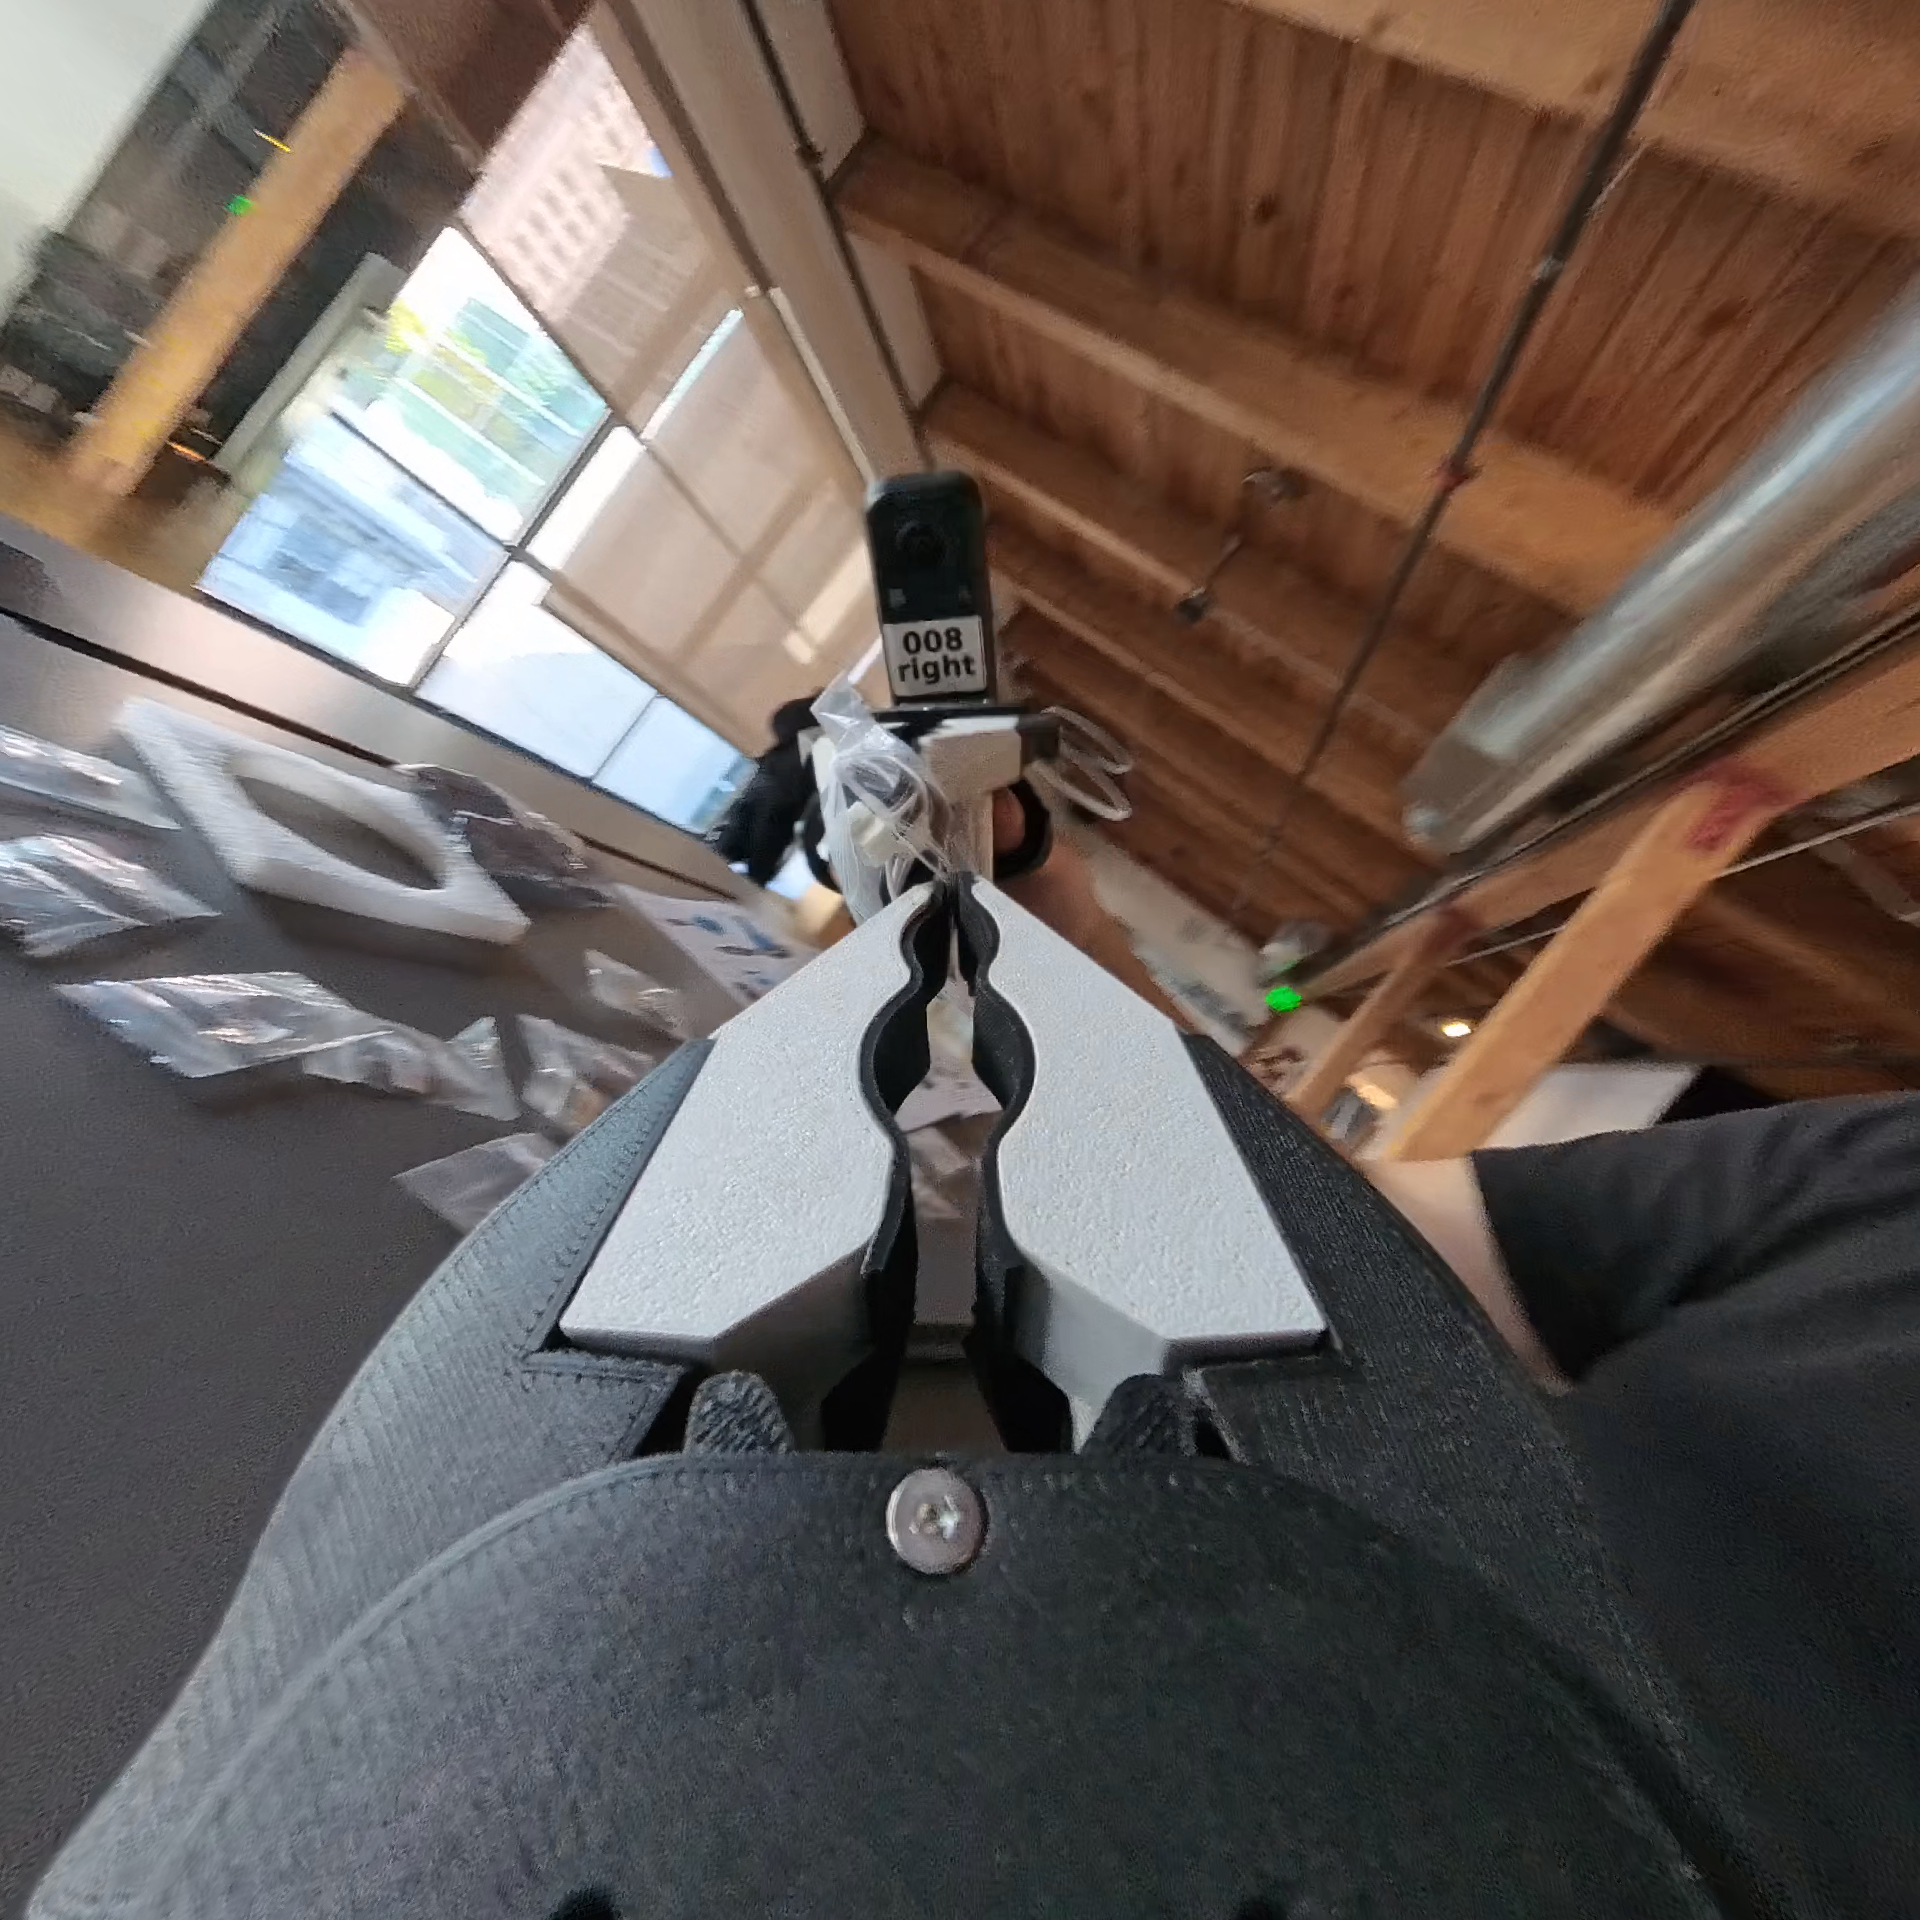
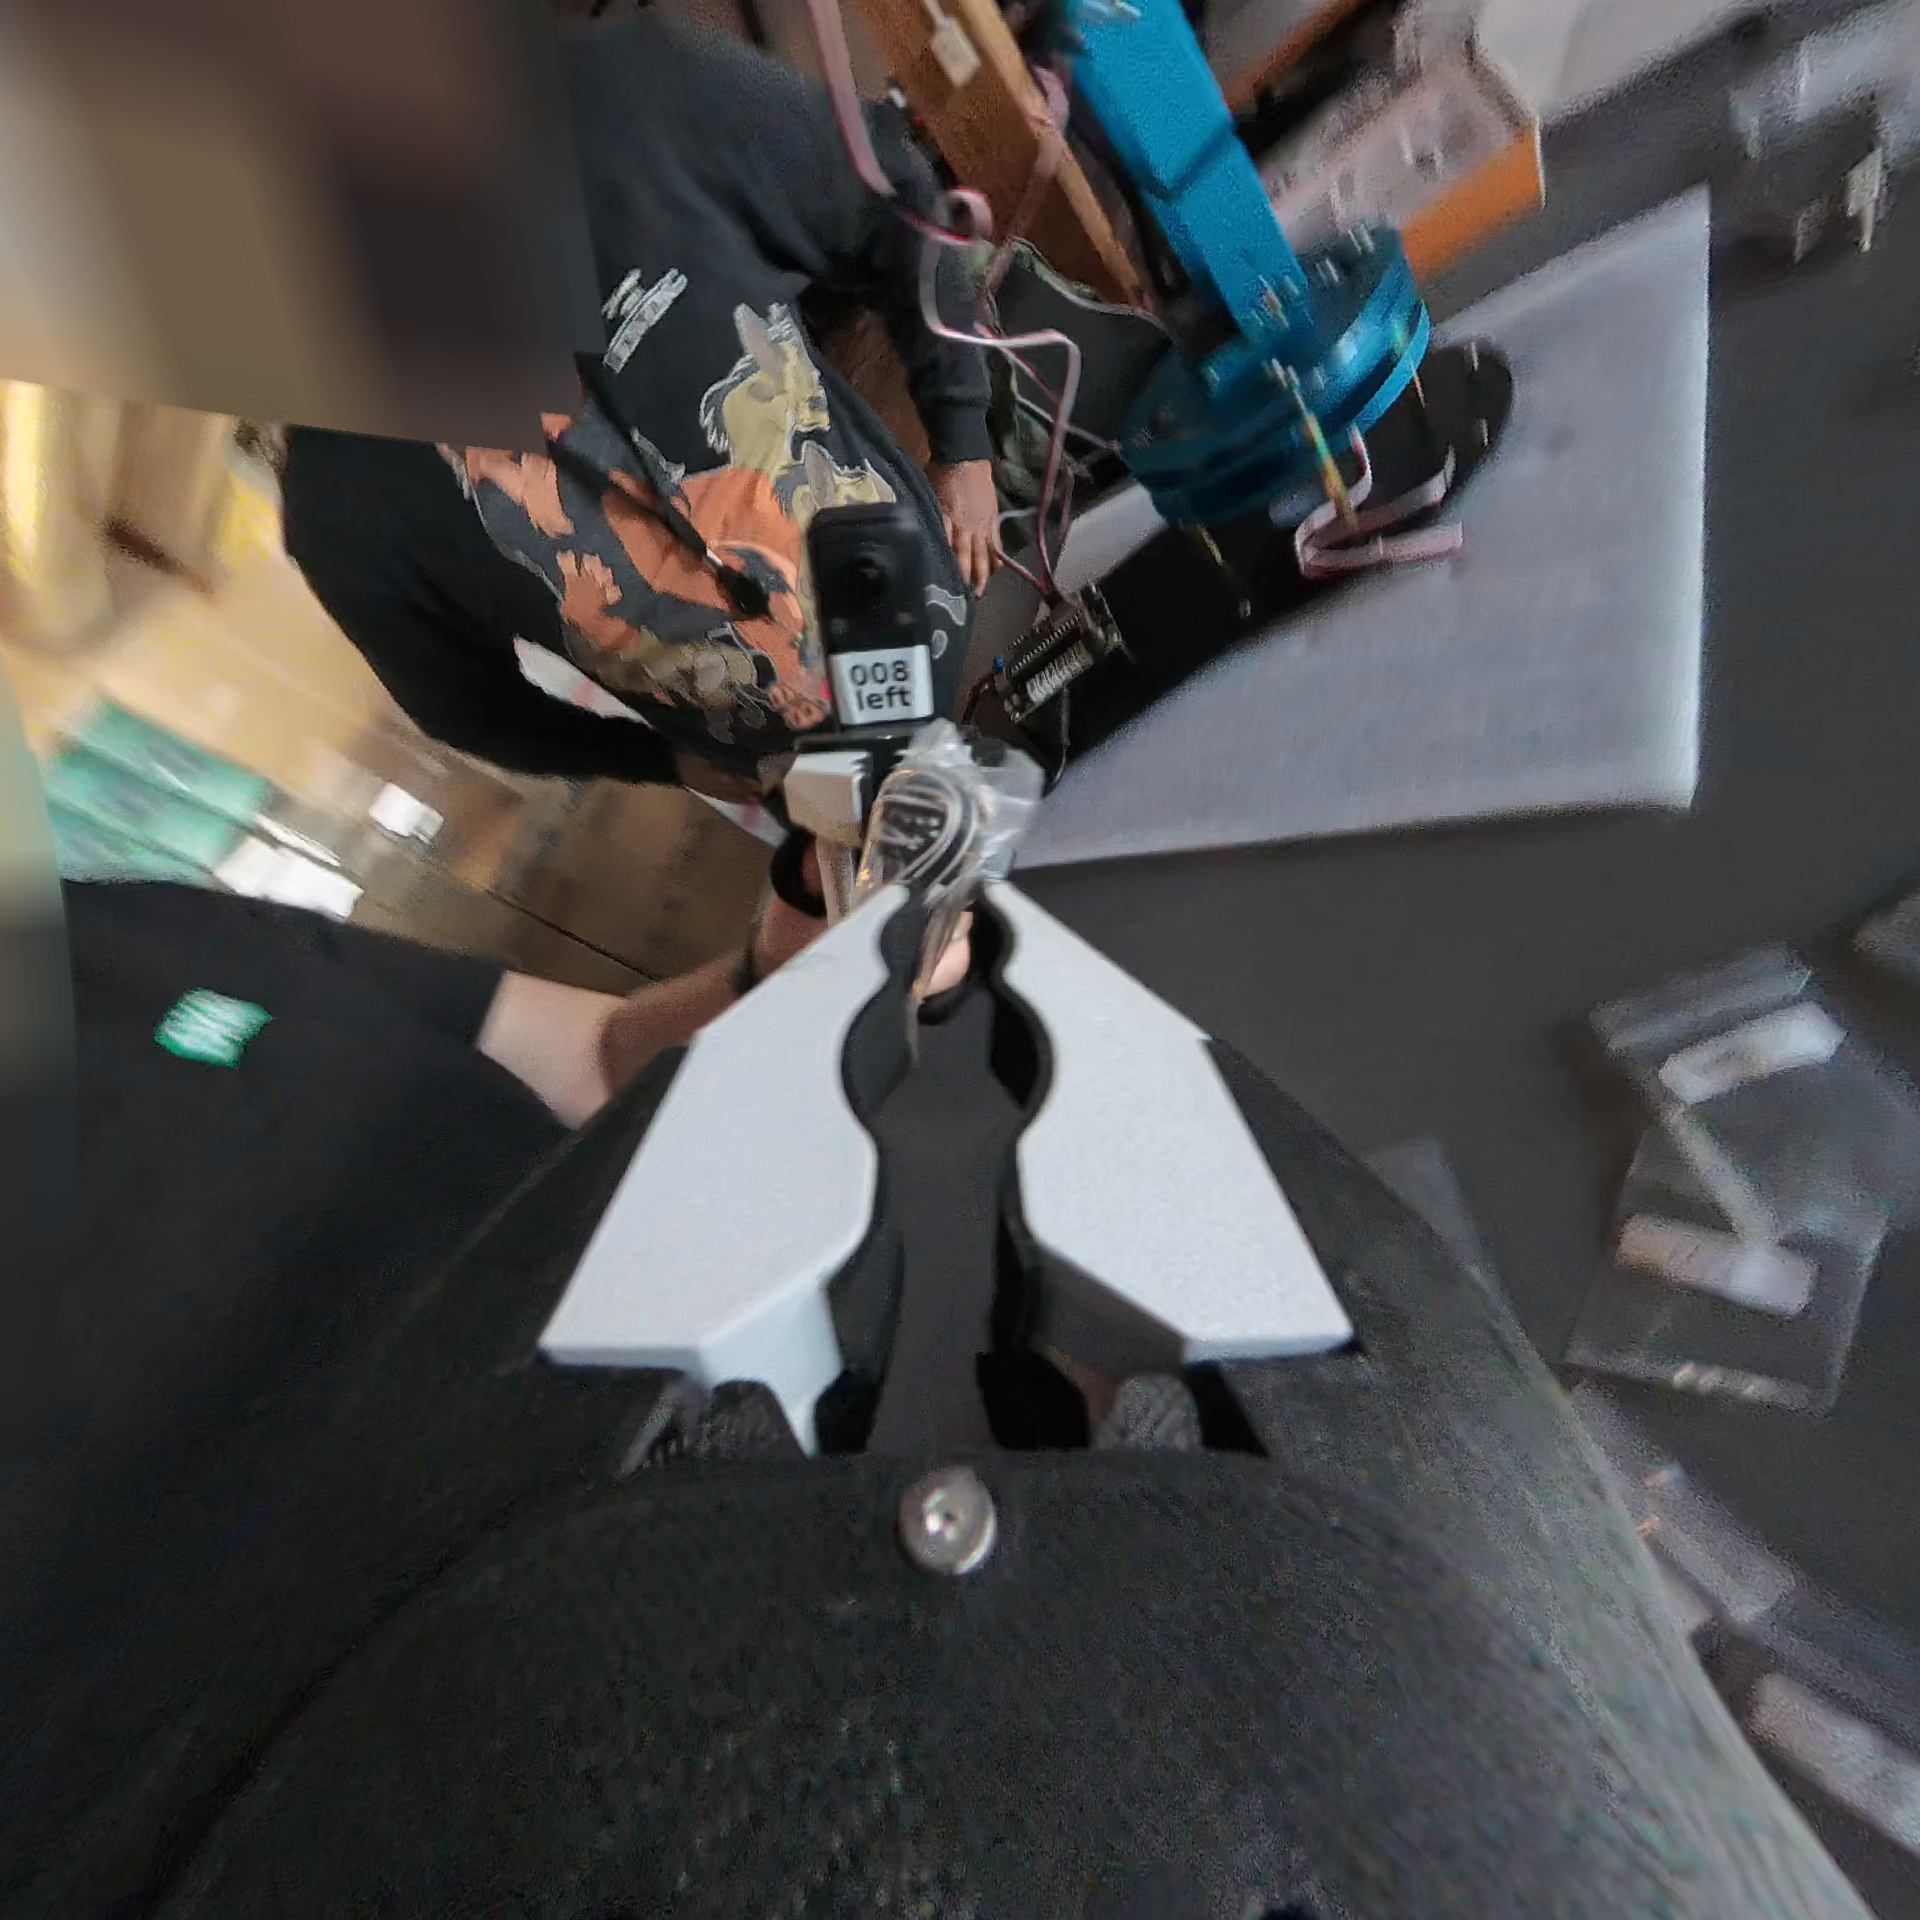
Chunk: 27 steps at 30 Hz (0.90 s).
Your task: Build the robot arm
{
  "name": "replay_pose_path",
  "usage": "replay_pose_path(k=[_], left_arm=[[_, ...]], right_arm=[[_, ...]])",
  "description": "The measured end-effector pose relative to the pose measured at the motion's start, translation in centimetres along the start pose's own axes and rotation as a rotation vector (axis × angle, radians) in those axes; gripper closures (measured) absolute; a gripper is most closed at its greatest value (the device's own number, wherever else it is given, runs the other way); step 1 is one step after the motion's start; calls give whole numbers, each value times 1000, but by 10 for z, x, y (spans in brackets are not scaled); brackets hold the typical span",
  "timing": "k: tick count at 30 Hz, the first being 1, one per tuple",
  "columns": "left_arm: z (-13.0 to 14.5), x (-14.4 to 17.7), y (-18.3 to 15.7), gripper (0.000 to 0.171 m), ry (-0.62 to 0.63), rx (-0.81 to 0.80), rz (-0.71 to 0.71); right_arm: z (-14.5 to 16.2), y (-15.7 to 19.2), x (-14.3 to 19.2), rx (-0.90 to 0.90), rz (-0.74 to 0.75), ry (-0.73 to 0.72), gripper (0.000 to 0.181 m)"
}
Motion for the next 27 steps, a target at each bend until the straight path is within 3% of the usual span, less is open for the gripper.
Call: replay_pose_path(k=[2, 5, 8, 10, 13, 15, 18, 21, 27], left_arm=[[-2, 4, 0, 171, -17, 59, 39], [1, 7, 0, 171, 45, 69, 36], [6, 6, 0, 171, 121, 33, 26], [8, 5, -1, 171, 128, 41, 50], [11, 3, -4, 171, 139, 23, 81], [13, 2, -8, 171, 153, -1, 111], [14, 1, -14, 171, 159, -30, 157], [16, 1, -14, 171, 180, -54, 142], [19, 1, -16, 171, 212, -87, 104]], right_arm=[[5, 19, -3, 277, 41, -28, 132], [14, 38, -9, 704, 312, -30, 106], [22, 53, -27, 1003, 499, 135, 91], [30, 56, -43, 1135, 574, 299, 91], [36, 51, -58, 1200, 625, 494, 99], [35, 49, -62, 1184, 616, 542, 103], [36, 47, -65, 1111, 569, 654, 130], [36, 43, -68, 1024, 579, 748, 141], [45, 39, -76, 941, 733, 939, 157]])
Point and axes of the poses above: each gripper's, where its closed fingertips meet, x back along the fingers, z out of its underside, y = z × x across the jaws, the point moved 9 cm from there along x, back along the fingers, and after that the axes turned 13 degrees about -x, right-handed, at the moved point
